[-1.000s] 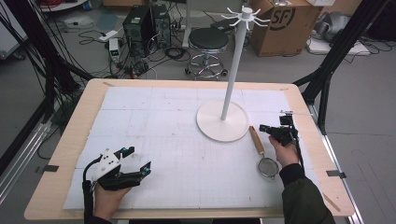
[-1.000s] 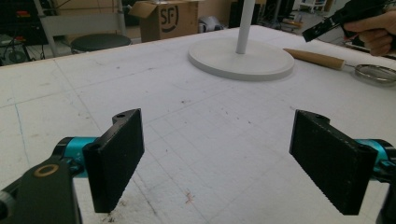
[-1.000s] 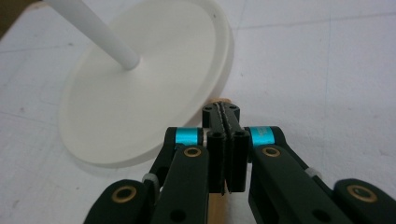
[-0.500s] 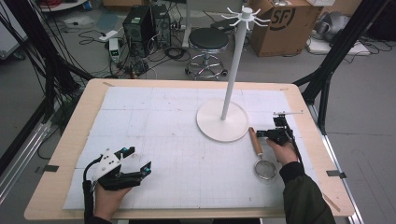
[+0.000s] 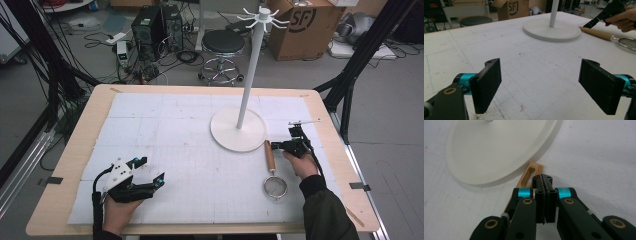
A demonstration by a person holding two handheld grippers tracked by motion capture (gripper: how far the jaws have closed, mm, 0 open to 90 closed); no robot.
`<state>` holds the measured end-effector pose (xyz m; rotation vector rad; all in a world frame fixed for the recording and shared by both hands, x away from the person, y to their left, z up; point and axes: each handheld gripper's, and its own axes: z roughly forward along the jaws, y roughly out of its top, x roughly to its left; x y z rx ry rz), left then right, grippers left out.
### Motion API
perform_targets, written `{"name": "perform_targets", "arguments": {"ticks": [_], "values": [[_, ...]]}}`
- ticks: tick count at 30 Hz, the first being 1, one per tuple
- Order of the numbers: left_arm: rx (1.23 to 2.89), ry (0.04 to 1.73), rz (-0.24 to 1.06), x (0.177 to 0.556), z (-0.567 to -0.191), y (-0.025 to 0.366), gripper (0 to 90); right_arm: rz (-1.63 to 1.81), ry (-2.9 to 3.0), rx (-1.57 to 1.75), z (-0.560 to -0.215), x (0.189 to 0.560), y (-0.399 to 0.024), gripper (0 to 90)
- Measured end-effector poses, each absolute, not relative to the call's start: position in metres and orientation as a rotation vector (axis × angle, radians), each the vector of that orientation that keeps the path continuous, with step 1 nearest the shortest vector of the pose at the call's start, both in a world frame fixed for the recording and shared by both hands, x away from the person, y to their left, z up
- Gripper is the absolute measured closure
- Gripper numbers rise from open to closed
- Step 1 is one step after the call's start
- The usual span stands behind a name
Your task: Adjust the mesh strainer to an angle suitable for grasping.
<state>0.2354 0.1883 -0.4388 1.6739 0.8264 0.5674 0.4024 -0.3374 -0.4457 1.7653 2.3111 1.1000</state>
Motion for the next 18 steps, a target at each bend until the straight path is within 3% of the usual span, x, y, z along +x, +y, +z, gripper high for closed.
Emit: {"name": "perform_targets", "arguments": {"ticks": [18], "values": [[1.667, 0.853, 0.590, 0.226, -0.438, 0.199, 19.2, 1.174, 2.361, 1.745, -0.449, 0.389, -0.319, 90.0]]}}
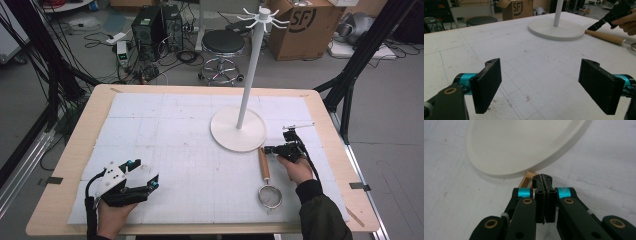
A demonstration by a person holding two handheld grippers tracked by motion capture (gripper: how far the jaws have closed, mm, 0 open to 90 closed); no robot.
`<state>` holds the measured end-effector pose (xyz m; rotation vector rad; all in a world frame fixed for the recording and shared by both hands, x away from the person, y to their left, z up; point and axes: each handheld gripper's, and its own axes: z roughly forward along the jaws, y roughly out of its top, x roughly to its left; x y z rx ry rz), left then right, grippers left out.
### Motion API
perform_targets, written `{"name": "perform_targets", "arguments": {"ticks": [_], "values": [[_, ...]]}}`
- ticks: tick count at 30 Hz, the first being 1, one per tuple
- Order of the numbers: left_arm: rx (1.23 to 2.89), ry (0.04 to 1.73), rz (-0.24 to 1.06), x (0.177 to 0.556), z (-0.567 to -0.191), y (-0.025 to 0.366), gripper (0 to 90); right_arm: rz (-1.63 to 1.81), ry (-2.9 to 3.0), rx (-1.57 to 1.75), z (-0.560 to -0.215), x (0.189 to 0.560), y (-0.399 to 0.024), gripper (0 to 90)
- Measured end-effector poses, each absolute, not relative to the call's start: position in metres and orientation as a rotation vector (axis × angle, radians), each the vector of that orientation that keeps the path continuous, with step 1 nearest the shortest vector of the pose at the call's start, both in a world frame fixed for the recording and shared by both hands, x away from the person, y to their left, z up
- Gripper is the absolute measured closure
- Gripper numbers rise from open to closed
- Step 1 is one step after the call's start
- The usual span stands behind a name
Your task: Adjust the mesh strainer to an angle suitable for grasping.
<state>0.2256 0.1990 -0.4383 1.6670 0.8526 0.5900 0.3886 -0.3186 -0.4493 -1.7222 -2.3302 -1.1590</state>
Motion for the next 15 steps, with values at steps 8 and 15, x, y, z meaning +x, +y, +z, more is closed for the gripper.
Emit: {"name": "perform_targets", "arguments": {"ticks": [8, 15], "values": [[1.668, 0.851, 0.598, 0.225, -0.438, 0.198, 19.2, -1.147, -2.364, -1.660, -0.449, 0.383, -0.301, 90.0], [1.667, 0.848, 0.598, 0.224, -0.438, 0.199, 19.2, -1.189, -2.326, -1.619, -0.453, 0.376, -0.294, 89.9]]}}
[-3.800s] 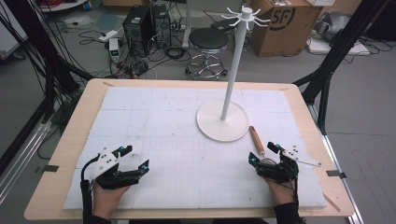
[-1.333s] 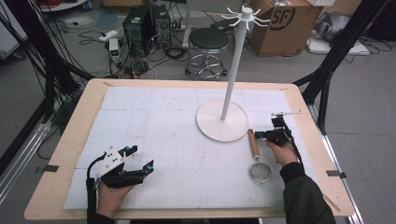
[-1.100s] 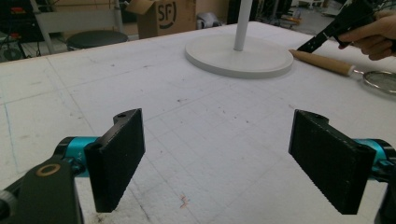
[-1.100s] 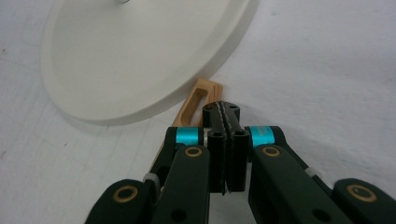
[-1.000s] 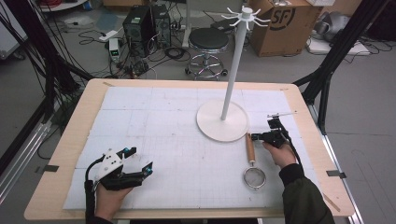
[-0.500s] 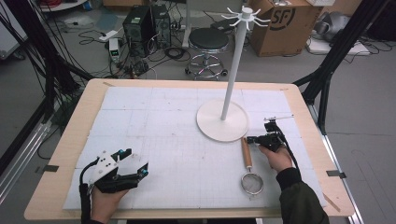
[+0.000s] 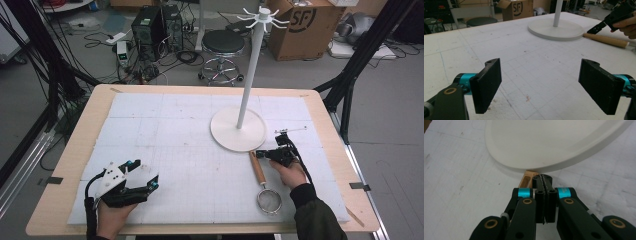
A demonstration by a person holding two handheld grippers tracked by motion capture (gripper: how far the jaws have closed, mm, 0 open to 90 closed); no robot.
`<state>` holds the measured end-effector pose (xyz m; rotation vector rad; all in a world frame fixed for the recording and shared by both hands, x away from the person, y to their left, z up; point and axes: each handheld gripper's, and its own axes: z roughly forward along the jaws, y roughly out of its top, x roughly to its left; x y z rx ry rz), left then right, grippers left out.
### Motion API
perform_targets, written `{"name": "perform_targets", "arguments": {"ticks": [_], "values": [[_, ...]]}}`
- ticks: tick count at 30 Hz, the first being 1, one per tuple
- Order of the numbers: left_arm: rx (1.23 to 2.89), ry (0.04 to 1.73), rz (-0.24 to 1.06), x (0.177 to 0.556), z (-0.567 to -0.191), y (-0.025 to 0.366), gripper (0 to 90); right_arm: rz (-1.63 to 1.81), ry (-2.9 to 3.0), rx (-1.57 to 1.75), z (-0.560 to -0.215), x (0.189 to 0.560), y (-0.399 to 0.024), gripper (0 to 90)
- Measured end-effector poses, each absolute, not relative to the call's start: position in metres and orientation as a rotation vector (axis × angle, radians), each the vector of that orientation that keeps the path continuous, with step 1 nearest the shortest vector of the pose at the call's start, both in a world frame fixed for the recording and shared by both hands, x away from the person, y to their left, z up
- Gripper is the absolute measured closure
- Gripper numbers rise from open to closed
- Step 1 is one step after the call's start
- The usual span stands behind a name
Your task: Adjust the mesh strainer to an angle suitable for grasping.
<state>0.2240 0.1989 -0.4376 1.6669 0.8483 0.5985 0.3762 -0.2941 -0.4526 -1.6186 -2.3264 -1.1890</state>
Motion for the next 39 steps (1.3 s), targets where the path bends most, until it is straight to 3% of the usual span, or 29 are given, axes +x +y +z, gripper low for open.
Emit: {"name": "perform_targets", "arguments": {"ticks": [39], "values": [[1.679, 0.840, 0.596, 0.228, -0.439, 0.196, 19.2, -1.121, -2.417, -1.330, -0.451, 0.368, -0.241, 89.7]]}}
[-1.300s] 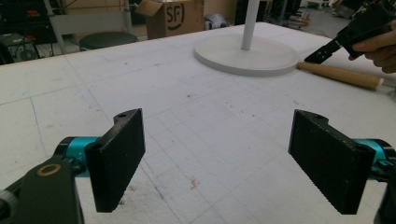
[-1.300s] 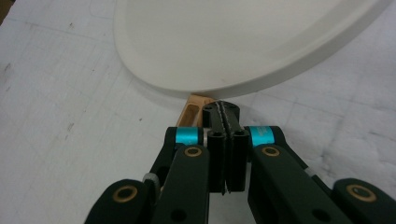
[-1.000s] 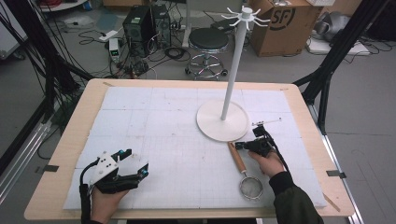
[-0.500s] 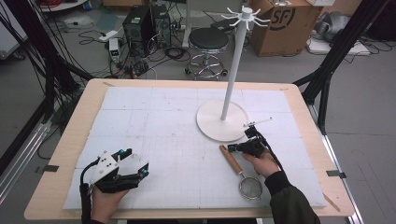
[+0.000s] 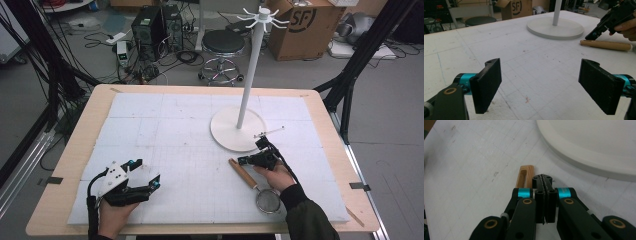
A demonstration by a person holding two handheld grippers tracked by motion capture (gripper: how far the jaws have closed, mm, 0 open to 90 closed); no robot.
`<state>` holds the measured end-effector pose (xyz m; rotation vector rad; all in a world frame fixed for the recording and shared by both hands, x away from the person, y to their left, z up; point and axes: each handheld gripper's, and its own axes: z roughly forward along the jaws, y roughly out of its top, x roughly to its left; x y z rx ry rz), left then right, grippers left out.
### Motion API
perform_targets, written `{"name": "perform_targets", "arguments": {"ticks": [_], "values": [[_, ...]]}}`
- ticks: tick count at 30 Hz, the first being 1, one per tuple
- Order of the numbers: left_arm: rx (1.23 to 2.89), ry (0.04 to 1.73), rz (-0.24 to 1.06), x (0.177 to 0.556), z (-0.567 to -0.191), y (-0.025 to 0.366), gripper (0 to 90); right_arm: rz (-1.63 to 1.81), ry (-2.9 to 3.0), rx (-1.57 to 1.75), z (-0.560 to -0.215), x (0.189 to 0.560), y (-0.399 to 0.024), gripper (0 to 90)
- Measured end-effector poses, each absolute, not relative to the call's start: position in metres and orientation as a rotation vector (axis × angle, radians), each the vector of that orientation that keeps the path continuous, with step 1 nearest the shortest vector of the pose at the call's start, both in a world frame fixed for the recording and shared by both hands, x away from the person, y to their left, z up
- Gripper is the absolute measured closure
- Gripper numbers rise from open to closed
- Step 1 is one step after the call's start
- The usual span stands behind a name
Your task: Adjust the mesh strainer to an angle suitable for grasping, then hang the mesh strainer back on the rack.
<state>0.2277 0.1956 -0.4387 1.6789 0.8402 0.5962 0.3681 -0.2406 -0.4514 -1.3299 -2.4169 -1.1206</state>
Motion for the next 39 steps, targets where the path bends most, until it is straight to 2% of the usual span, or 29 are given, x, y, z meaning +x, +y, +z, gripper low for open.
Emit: {"name": "perform_targets", "arguments": {"ticks": [1, 2, 3, 4, 6, 7, 10, 13, 16, 20, 32, 39], "values": [[1.677, 0.842, 0.595, 0.228, -0.439, 0.196, 19.2, -1.118, -2.409, -1.332, -0.451, 0.368, -0.241, 87.3], [1.677, 0.842, 0.595, 0.228, -0.439, 0.196, 19.2, -1.137, -2.394, -1.324, -0.451, 0.368, -0.243, 79.3], [1.676, 0.844, 0.599, 0.228, -0.438, 0.197, 19.2, -1.137, -2.394, -1.324, -0.451, 0.368, -0.243, 79.3], [1.674, 0.843, 0.598, 0.228, -0.438, 0.197, 19.2, -1.170, -2.373, -1.338, -0.450, 0.367, -0.247, 66.5], [1.673, 0.847, 0.600, 0.229, -0.438, 0.198, 19.2, -1.173, -2.384, -1.349, -0.449, 0.366, -0.250, 65.1], [1.672, 0.845, 0.600, 0.229, -0.438, 0.198, 19.2, -1.171, -2.387, -1.350, -0.448, 0.364, -0.252, 61.7], [1.672, 0.829, 0.592, 0.233, -0.439, 0.198, 19.2, -1.190, -2.376, -1.343, -0.445, 0.360, -0.259, 41.7], [1.676, 0.839, 0.586, 0.239, -0.441, 0.199, 19.1, -1.220, -2.376, -1.337, -0.442, 0.359, -0.261, 38.5], [1.668, 0.846, 0.585, 0.241, -0.441, 0.202, 19.1, -1.256, -2.383, -1.317, -0.435, 0.353, -0.264, 27.8], [1.656, 0.845, 0.579, 0.242, -0.440, 0.201, 19.1, -1.282, -2.396, -1.318, -0.430, 0.344, -0.267, 23.3], [1.676, 0.818, 0.566, 0.247, -0.440, 0.190, 19.1, -1.295, -2.372, -1.370, -0.430, 0.327, -0.281, 23.0], [1.672, 0.828, 0.559, 0.248, -0.441, 0.192, 19.1, -1.286, -2.403, -1.325, -0.429, 0.322, -0.274, 24.7]]}}
